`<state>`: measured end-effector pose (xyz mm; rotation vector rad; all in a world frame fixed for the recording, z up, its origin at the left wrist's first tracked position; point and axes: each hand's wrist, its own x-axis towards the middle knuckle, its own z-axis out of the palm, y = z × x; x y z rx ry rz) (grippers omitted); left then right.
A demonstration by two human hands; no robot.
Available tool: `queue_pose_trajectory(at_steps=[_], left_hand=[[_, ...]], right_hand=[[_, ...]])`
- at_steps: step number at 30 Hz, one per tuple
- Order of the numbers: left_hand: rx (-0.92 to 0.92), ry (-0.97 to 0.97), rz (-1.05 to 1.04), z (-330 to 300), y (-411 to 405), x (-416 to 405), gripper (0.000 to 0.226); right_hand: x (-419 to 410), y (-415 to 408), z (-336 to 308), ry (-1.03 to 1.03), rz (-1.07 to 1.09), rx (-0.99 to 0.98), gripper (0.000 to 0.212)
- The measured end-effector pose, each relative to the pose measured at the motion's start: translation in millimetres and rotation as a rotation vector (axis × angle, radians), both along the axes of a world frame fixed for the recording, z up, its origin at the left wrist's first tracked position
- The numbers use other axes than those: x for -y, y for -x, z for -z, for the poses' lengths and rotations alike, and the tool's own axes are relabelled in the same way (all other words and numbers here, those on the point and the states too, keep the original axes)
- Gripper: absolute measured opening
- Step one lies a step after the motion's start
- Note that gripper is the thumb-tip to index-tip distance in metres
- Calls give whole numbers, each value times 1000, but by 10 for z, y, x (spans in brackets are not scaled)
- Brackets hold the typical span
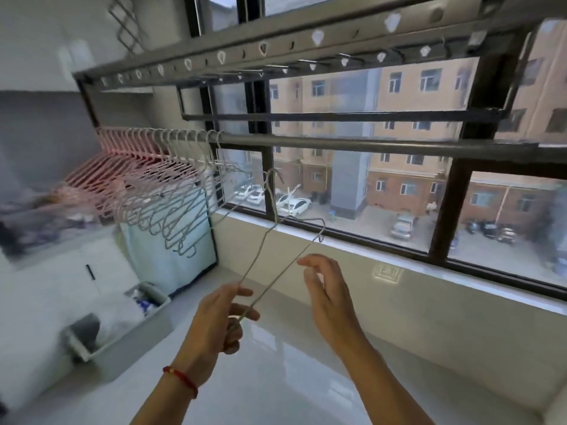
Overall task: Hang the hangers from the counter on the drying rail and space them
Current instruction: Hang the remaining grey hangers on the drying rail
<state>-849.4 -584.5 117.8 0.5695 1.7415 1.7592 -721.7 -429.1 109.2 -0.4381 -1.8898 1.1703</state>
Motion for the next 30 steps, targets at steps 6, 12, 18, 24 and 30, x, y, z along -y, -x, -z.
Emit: queue_pose_trajectory(at_steps=[6, 12, 18, 24, 30], left_hand=[[-5, -91, -41, -329, 657, 129, 33], [-25, -113, -34, -674, 1141, -49, 40], [-62, -65, -31, -862, 1432, -359, 37], [-55, -10, -19, -753, 1519, -553, 40], [-70, 20, -31, -610, 1549, -596, 39]], right_hand=[[171, 555, -113, -60, 25, -48, 21], [238, 794, -41, -92, 45, -14, 22], [225, 851, 7, -83, 87, 29, 20], [155, 758, 79, -55, 109, 65, 21], [77, 696, 143, -35, 108, 100, 20]])
